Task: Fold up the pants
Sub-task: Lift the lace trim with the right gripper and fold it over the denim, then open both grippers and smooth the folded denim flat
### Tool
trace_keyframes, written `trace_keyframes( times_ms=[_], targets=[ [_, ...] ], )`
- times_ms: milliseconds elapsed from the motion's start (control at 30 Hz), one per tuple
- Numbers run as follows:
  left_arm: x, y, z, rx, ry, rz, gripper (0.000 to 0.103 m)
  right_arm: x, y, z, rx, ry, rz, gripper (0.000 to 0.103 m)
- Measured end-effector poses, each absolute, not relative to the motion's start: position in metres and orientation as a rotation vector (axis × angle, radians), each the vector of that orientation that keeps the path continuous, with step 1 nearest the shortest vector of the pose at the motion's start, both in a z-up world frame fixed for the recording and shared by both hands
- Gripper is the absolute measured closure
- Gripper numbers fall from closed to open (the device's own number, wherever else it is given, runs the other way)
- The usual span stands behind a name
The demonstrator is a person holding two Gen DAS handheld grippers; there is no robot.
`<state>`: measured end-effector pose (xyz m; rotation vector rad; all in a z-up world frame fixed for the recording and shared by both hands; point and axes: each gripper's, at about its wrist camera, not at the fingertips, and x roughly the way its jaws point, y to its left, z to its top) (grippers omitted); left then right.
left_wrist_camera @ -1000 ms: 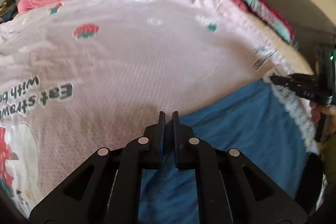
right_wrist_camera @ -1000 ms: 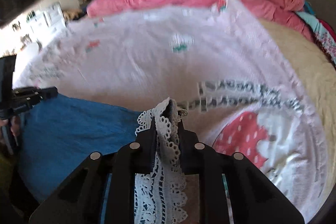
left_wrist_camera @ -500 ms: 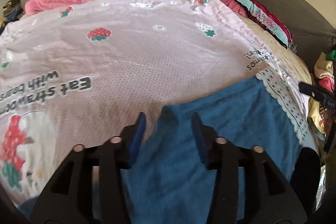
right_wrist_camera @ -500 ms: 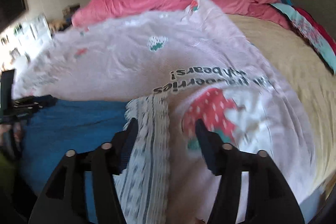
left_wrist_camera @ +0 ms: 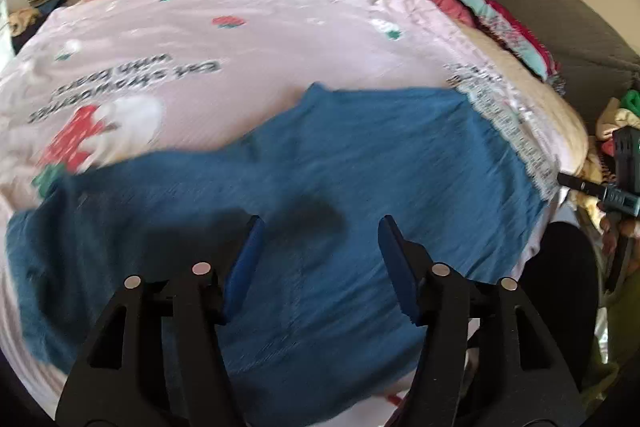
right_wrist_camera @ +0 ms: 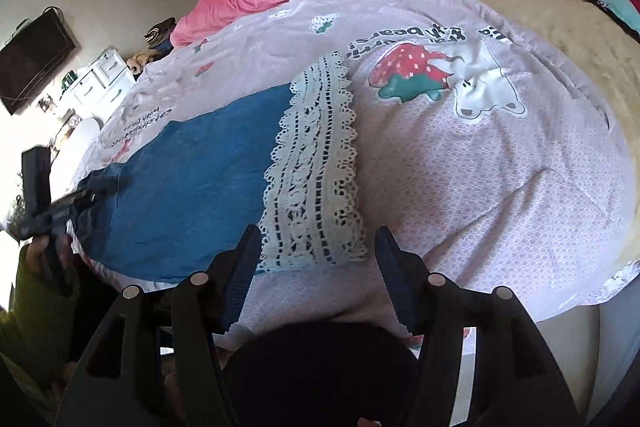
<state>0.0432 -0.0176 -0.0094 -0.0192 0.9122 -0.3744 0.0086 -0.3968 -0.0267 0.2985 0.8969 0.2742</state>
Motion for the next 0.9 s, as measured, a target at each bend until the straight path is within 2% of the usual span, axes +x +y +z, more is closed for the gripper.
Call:
trace_keyframes(
  times_ms=[133,233,333,633,733,900],
  targets=[
    [0.04,-0.011,-0.015,-0.007,0.933,-0.328,0.047,0.024,-0.397,-0.035,0.305,0.92,0.297,0.046],
    [0.04,-0.007,-0.019,0.009,0.94,-0.3,0.046,0.03,-0.392,-0.043,0.305,0.946,0.345,0.058],
    [0.04,-0.006,-0.019,0.01,0.942,-0.295,0.044,0.029,-0.391,-0.045,0.327,0.944,0.37,0.061],
    [0.041,-0.008,-0.024,0.018,0.947,-0.283,0.038,0.034,-0.396,-0.049,0.355,0.955,0.363,0.061],
    [0.041,-0.007,-0.024,0.015,0.949,-0.277,0.037,0.03,-0.39,-0.044,0.316,0.957,0.368,0.079],
    [0.044,0.001,-0.027,-0.001,0.968,-0.258,0.037,0.015,-0.381,-0.025,0.162,0.942,0.29,0.082]
  ],
)
